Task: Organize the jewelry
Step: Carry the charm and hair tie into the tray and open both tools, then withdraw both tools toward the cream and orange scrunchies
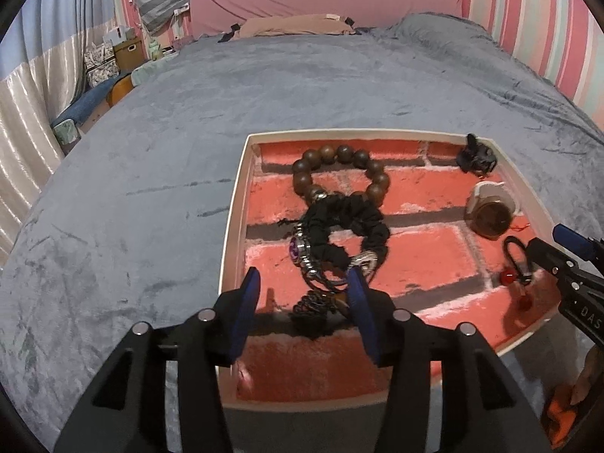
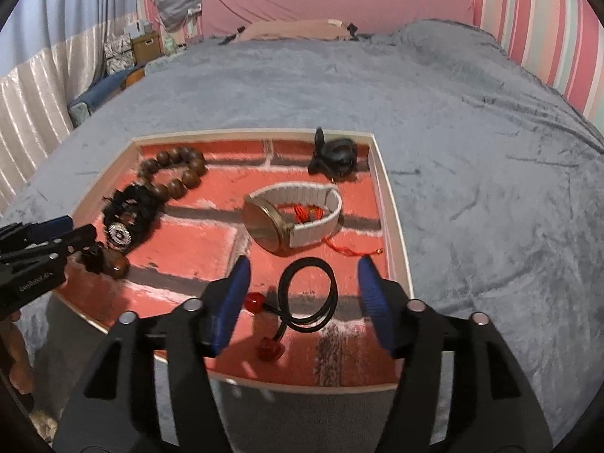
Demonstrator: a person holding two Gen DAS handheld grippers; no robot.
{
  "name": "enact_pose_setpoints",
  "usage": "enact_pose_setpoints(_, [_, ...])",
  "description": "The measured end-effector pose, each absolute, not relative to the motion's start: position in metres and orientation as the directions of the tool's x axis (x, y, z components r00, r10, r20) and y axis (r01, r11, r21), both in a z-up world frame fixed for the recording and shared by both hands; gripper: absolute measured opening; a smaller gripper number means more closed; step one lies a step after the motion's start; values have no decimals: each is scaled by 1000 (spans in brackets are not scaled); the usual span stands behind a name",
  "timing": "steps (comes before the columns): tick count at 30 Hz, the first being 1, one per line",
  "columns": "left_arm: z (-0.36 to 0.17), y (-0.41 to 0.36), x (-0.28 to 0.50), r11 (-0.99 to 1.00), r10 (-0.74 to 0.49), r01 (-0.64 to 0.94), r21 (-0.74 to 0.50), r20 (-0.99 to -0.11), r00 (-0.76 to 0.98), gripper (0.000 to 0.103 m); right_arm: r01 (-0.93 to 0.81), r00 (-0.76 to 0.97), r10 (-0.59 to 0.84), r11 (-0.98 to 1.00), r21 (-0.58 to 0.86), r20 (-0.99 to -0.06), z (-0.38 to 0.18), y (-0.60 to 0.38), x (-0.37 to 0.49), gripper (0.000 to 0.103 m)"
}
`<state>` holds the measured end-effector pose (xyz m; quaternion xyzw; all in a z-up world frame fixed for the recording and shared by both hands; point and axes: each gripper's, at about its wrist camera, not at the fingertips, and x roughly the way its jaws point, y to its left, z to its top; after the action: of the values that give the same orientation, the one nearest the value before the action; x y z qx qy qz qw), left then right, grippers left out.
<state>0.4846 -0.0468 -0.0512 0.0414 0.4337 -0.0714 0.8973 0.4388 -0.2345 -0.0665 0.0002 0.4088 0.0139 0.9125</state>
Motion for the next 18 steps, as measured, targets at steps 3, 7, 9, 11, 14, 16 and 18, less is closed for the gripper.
enact_pose_setpoints(3, [-35, -46, 475, 986, -107, 168, 2, -765, 635, 65, -34, 693, 36, 999, 17, -720, -48, -236, 427, 80])
enact_pose_setpoints(7, [-13, -40, 456, 986, -116, 165, -7, -736, 667, 71, -16, 743, 1, 1000, -17, -669, -24, -239, 403, 98])
enact_pose_setpoints(9, [-6, -36, 445, 987, -126, 162, -22, -733, 669, 72, -7, 752, -5, 1000, -15, -659, -15, -242, 392, 99])
enact_pose_setpoints(11, [0, -30, 433, 987, -134, 158, -35, -730, 671, 75, 3, 756, -9, 1000, -11, -654, -8, -245, 379, 99])
enact_pose_setpoints(14, [8, -18, 407, 989, -125, 141, -38, -711, 692, 86, 19, 761, -29, 1000, -22, -648, -1, -249, 360, 99])
enact_pose_setpoints(16, [11, -12, 393, 991, -117, 133, -32, -701, 704, 86, 25, 768, -36, 999, -27, -639, 2, -252, 344, 99])
enact_pose_setpoints(18, [12, -5, 378, 992, -111, 125, -31, -697, 708, 86, 25, 771, -35, 999, -24, -636, 1, -254, 330, 99])
